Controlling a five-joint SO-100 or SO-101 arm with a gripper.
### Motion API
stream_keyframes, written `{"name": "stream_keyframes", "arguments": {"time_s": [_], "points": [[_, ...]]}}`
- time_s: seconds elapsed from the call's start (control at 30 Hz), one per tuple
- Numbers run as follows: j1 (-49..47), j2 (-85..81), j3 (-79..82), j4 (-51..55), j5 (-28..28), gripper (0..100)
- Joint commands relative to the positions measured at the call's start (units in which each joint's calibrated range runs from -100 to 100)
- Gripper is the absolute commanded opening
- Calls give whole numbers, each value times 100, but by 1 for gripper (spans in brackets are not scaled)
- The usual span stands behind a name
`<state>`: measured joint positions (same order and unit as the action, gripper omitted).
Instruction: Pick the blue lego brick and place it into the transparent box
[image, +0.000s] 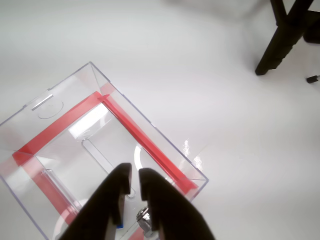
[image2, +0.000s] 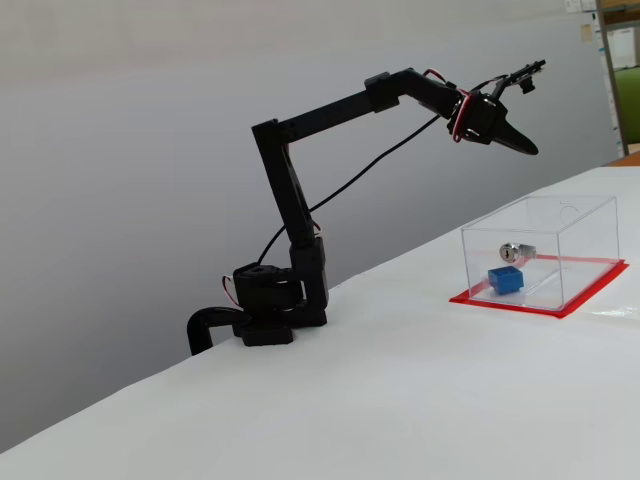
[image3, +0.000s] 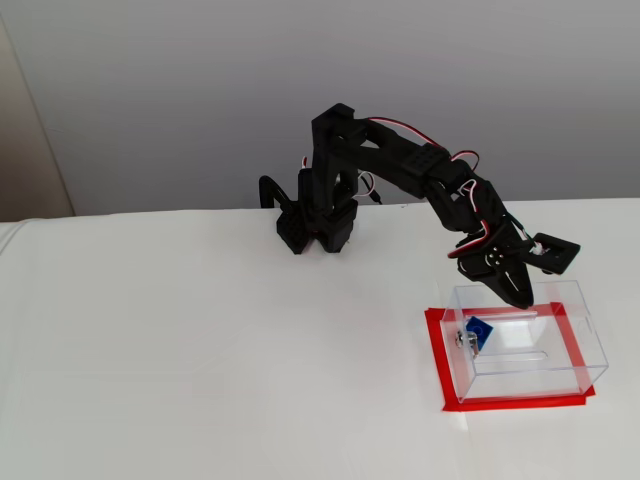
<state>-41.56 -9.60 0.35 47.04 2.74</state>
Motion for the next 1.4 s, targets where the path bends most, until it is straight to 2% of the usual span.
{"name": "stream_keyframes", "arguments": {"time_s": [0.0, 0.23, 0.73, 0.97, 1.37], "points": [[559, -708, 218, -100, -54, 2], [2230, -2099, 1438, -100, -70, 2], [4611, -4365, 3880, -100, -75, 2], [5091, -5434, 5064, -100, -75, 2], [5106, -7903, 7523, -109, -70, 2]]}}
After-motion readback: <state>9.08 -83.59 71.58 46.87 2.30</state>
